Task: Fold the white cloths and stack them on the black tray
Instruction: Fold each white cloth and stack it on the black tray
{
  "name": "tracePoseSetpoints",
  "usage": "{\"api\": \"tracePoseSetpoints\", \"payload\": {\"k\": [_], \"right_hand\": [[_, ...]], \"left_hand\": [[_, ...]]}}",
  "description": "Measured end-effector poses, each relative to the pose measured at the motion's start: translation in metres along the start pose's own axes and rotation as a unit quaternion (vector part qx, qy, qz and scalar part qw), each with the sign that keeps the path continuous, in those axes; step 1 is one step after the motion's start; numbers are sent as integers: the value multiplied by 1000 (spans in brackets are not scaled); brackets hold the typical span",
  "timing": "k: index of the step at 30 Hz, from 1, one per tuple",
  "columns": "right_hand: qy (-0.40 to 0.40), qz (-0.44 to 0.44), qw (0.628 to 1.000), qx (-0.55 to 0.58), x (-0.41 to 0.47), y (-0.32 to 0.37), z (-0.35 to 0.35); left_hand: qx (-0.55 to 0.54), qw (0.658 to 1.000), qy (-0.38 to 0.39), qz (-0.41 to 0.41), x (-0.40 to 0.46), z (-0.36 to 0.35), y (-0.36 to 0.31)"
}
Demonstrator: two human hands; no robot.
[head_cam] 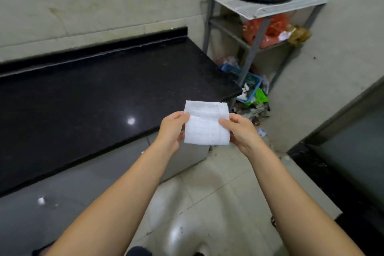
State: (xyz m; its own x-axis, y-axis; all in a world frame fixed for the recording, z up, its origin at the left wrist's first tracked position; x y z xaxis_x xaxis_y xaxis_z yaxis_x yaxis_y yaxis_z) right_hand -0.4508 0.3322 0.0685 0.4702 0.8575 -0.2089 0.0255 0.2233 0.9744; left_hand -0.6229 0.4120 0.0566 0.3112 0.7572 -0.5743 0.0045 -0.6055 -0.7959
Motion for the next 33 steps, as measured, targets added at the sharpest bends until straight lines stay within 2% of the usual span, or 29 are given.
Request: {"api": "tracePoseSetpoints", "payload": {"k": [4, 10, 14, 22, 25, 33], "right_hand": [[-43, 19, 999, 19, 36, 12, 82], [-66, 62, 995, 32, 120, 48, 155], [-69, 118, 991, -7, 203, 103, 192], [-77, 234, 966, -81, 350, 256, 254], [-65, 266, 954, -123, 404, 296, 271], [8, 339, 926, -166, 588, 385, 291]], "left_hand": [[32, 999, 35, -5, 30, -93, -14], [50, 996, 62, -46, 83, -188, -70], [63, 988, 61, -130, 135, -245, -142], [81, 958, 63, -267, 216, -354, -311], [74, 953, 62, -288, 243, -384, -357], [56, 950, -33, -304, 331, -448, -463]]}}
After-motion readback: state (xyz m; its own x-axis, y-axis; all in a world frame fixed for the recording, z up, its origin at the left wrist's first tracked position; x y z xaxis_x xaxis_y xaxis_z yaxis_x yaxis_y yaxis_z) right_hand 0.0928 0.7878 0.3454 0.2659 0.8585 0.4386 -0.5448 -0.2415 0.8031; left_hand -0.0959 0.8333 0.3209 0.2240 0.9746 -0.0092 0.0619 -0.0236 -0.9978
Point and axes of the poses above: each hand's wrist, its own x-axis towards the middle knuckle, its own z-axis out of the back of the hand, y = z × x, the point moved 9 cm from there along x, towards the middle knuckle, and after that the axes turned 9 degrees about z, right-handed, at the moved point
